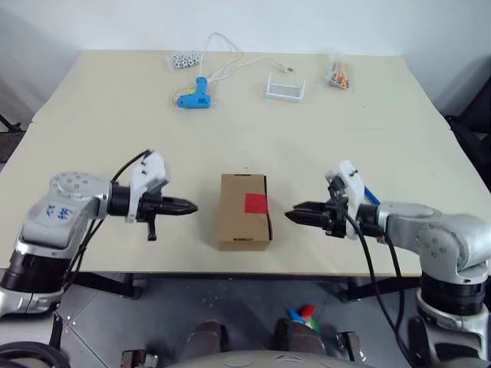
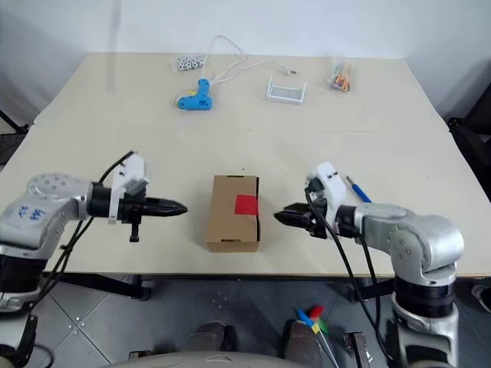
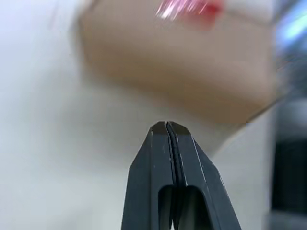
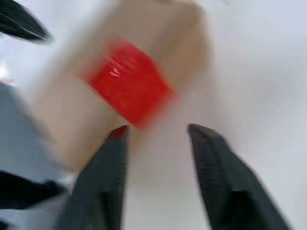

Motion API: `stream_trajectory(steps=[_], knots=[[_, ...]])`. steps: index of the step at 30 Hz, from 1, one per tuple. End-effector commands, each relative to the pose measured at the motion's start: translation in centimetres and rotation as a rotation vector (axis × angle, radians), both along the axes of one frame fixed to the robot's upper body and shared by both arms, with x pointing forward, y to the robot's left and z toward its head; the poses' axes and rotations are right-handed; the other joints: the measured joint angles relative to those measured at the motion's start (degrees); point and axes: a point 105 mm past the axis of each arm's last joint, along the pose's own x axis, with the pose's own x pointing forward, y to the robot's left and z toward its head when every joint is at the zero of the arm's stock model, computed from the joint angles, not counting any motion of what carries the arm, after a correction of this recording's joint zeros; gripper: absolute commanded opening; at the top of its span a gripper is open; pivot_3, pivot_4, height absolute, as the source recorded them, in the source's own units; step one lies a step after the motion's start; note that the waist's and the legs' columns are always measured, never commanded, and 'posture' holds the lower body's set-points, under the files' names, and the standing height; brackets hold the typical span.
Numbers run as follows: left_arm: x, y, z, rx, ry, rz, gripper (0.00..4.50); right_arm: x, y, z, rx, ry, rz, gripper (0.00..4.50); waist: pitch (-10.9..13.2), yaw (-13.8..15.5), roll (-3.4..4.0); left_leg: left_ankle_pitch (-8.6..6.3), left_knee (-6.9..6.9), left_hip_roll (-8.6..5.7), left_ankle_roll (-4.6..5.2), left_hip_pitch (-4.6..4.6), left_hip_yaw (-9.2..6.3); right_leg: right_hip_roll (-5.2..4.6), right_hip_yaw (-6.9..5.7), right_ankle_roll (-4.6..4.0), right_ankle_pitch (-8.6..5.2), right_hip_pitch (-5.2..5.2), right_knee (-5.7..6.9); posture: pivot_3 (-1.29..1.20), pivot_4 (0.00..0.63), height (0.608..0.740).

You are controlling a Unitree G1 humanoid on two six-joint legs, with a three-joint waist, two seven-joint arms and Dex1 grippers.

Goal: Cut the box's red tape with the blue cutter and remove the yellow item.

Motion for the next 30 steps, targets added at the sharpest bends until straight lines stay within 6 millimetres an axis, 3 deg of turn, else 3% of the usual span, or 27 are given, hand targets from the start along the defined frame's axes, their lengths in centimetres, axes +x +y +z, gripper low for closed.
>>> stream_trajectory(steps=[1, 3, 5, 16, 22, 30], knots=[[1.3, -3.7, 1.0, -0.052, -0.082, -0.067, 0.0, 0.2, 0.9, 0.6, 0.038, 0.01, -0.003, 3.23, 0.0, 0.11, 0.0, 0.0, 0.02, -0.02, 0.0, -0.04, -0.04, 0.0, 0.01, 0.0, 0.0, -0.01, 0.0, 0.0, 0.15, 0.74], [2.4, -5.7, 0.2, -0.029, -0.11, -0.072, 0.0, 0.6, 1.6, 0.3, 0.054, 0.028, -0.021, 3.87, -0.01, 0.04, -0.02, 0.0, 0.02, -0.07, 0.01, -0.03, -0.02, 0.0, 0.04, 0.02, 0.01, 0.0, 0.03, 0.0, 0.15, 0.74], [3.0, -6.4, -1.0, 0.022, -0.133, -0.076, 0.0, 0.7, 2.0, -0.1, 0.03, 0.036, -0.027, 4.46, -0.01, -0.34, -0.02, 0.01, 0.01, -0.07, 0.01, -0.04, 0.08, 0.0, 0.08, 0.03, 0.01, -0.02, -0.01, 0.0, 0.15, 0.74], [2.8, -6.2, -3.2, 0.068, -0.108, -0.08, 0.0, 2.1, 1.1, -1.6, -0.044, 0.059, -0.103, 4.46, -0.02, -1.73, -0.03, 0.02, -0.15, -0.05, -0.02, -0.03, 0.5, 0.01, 0.6, 0.03, 0.01, -0.6, 0.38, 0.0, 0.15, 0.74], [2.7, -6.3, -3.4, 0.056, -0.103, -0.068, 0.0, 2.1, 1.8, -2.1, -0.038, 0.07, -0.091, 4.46, -0.02, -1.72, -0.03, 0.02, -0.12, -0.03, -0.02, -0.02, 0.5, 0.02, 0.62, 0.03, 0.01, -0.6, 0.41, 0.0, 0.15, 0.74], [2.5, -6.0, -3.7, 0.059, -0.099, -0.057, 0.0, 2.5, 2.2, -0.6, 0.012, 0.05, -0.08, 4.46, -0.02, -1.76, -0.03, 0.02, -0.09, -0.02, -0.02, -0.01, 0.51, 0.02, 0.64, 0.02, 0.01, -0.61, 0.45, 0.0, 0.15, 0.74]])
